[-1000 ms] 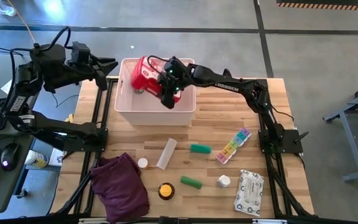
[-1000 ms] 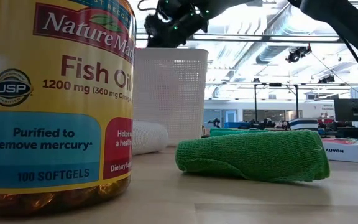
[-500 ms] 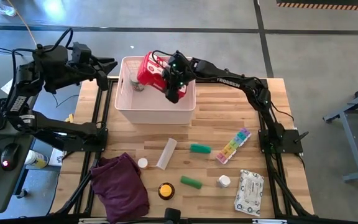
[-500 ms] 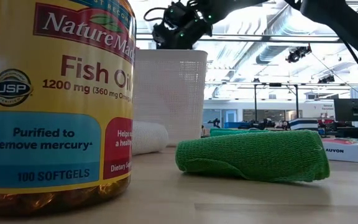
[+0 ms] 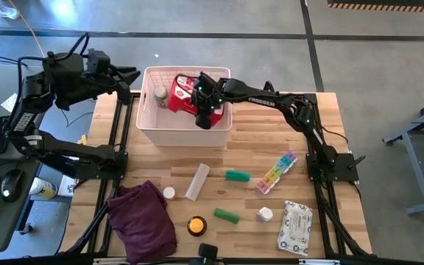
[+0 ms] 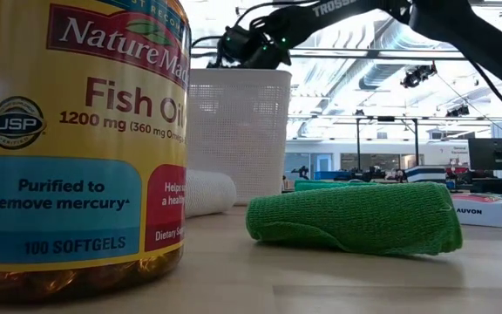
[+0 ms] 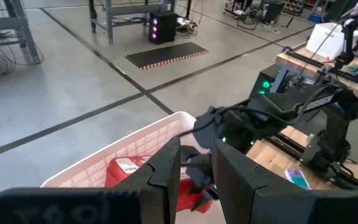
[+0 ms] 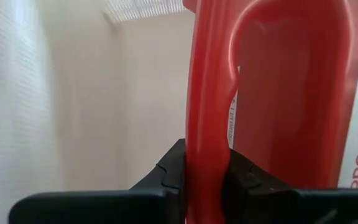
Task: Pick & place medical supplies in basket/bin
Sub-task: Put the first aid kit into the white bin
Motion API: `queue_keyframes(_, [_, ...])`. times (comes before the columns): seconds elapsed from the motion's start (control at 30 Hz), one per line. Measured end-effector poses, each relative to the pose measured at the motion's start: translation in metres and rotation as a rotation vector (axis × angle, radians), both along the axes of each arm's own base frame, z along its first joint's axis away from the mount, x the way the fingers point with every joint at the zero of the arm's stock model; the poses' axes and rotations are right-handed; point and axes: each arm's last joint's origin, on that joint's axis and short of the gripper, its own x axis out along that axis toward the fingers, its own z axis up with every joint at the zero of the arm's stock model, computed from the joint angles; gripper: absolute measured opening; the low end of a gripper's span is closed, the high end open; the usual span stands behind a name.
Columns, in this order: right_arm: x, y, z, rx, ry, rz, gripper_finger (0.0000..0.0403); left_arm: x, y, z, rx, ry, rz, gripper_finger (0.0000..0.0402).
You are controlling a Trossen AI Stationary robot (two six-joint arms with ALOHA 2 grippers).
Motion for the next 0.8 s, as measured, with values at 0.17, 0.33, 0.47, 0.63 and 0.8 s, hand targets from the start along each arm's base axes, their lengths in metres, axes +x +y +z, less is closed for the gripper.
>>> queue_keyframes(0.17, [0.0,-0.001,-0.009,0.003,0.049,0.001,0.0062,0.012,0.005,-0.004,-0.017,0.024,0.059,0.0127])
queue_keyframes(0.33, [-0.001,-0.001,-0.012,-0.061,0.09,0.0,0.0097,0.016,0.009,-0.017,-0.185,0.01,0.221,0.0127])
queue_keyframes(0.47, [-0.001,-0.003,-0.012,-0.074,0.093,-0.025,0.0122,0.014,0.009,-0.028,-0.267,0.06,0.307,0.0127])
queue_keyframes(0.63, [-0.001,-0.002,-0.012,-0.064,0.091,-0.023,0.014,0.011,0.008,-0.026,-0.273,0.027,0.308,0.0127])
queue_keyframes(0.8, [0.0,-0.002,-0.011,-0.043,0.069,-0.022,0.0151,0.015,0.009,-0.02,-0.258,-0.042,0.295,0.0127])
